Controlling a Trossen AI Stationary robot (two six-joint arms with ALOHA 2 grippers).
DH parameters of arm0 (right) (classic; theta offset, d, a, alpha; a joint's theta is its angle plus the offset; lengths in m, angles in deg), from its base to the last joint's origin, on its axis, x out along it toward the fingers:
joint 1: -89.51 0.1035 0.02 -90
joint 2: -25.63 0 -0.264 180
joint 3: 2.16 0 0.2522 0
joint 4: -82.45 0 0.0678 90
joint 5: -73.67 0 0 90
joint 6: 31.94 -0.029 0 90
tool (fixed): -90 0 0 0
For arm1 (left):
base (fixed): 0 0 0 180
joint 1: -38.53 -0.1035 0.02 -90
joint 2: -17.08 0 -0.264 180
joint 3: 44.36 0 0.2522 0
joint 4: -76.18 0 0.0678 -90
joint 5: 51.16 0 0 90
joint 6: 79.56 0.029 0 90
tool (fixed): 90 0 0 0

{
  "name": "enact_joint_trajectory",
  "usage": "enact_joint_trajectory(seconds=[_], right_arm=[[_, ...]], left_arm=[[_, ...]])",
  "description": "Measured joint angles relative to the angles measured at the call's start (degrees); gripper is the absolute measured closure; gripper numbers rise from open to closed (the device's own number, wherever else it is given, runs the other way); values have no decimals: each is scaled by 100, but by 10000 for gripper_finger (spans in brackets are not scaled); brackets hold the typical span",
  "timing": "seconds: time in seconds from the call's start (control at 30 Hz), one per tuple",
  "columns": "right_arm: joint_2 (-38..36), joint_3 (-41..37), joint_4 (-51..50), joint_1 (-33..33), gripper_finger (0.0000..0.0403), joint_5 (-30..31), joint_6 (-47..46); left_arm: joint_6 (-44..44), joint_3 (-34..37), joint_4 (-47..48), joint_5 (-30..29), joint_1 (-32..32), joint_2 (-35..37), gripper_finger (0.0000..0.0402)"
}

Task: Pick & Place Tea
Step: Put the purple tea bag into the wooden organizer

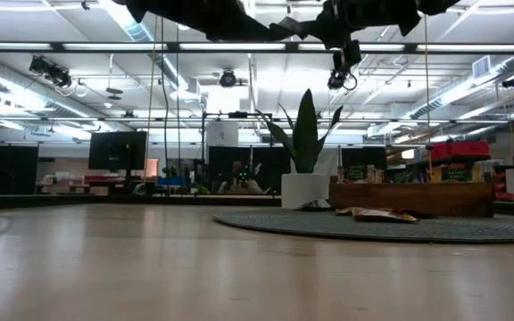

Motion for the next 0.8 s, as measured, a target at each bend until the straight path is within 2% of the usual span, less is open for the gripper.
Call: enact_joint_trajectory(seconds=[0.1, 0.27, 0.5, 0.6, 0.67, 0.8], right_arm=[[-42, 0, 203, -74, 184, -282, -84], [-273, 0, 522, -112, 179, -317, 297], [-461, 170, 379, 174, 179, 424, 2244], [-465, 403, -177, 344, 187, 788, 3334], [-466, 605, -1038, 451, 195, 1207, 3974], [-463, 850, -2464, 509, 217, 2090, 4112]], left_arm=[[-633, 0, 103, -10, -34, 0, 399], [-1453, 2, 315, -8, -37, 0, 399], [-3219, 2, 41, 202, -199, 0, 399], [-3845, 2, 43, 554, -338, 0, 399], [-4124, 2, 40, 753, -403, 0, 399], [-4262, 2, 36, 858, -424, 0, 399]])
